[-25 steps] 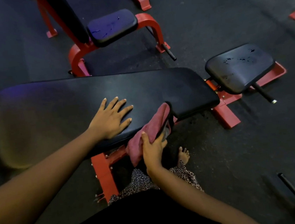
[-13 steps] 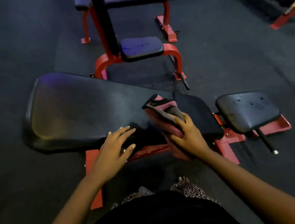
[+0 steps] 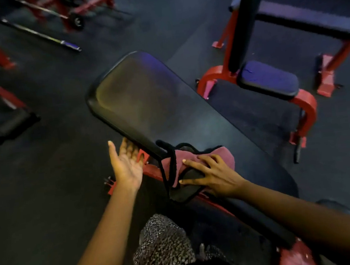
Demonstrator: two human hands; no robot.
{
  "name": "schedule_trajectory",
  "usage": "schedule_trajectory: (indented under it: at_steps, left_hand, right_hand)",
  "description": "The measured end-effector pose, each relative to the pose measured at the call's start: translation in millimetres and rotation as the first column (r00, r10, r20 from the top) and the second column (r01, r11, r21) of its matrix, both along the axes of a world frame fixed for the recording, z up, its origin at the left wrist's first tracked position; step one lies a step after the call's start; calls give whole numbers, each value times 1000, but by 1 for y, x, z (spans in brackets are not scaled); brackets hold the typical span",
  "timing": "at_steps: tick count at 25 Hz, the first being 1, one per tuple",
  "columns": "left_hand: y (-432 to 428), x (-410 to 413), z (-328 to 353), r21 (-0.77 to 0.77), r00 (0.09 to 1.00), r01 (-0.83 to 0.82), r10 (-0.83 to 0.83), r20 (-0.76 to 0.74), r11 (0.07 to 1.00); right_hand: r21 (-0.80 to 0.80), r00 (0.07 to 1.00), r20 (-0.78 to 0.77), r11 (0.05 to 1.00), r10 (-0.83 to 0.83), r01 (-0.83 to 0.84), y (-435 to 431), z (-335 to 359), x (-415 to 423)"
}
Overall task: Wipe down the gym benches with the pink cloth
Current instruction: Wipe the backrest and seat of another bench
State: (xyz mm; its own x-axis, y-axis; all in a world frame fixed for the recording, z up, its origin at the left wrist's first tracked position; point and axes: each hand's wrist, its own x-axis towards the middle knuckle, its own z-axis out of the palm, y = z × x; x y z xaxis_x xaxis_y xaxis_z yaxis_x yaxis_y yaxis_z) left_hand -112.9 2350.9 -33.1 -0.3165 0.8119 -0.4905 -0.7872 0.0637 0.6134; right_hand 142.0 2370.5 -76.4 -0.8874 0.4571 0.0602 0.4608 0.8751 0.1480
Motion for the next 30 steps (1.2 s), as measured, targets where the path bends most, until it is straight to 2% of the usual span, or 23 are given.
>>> schedule_trajectory:
  at_steps: [5,8,11,13,16,20,23,25,28,30]
  left_hand:
    - [-13,-5,-7,15,999,-33,33,-35,999]
    - [-24,-7,-11,-36,967,-204,196,-162,978]
    - [-37,1,-20,-131,893,-431,400,-208,893]
    - [-35,8,-19,-160,872,-477,443,-209,864]
    - [-13,20,-10,-81,845,-509,479,-237,857]
    - [17,24,-19,-36,872,-394,361,-331,918]
    - [39,10,-18,-7,882,-356,334,-332,934]
    - [54,-2,0,22,873,-389,376,-310,921]
    - [77,-9,15,3,840,-490,473,-265,872]
    - [88,-5,14,-24,792,-558,523,-315,830]
  right_hand:
    - [94,986,-13,982,164,-162,16,7,-27]
    - [143,978,-50,971,200,-192,31,22,-65]
    - [197,970,-64,956,235,-219,52,45,-112]
    - [251,967,-55,941,249,-228,70,65,-148]
    - [284,956,-29,919,292,-272,95,97,-197]
    - [262,942,69,905,329,-335,124,137,-246]
    - [204,960,91,939,264,-278,144,162,-280]
    - [151,955,138,948,262,-281,153,170,-292]
    - [143,907,150,899,394,-415,152,158,-286]
    - [75,937,73,935,341,-346,158,149,-283]
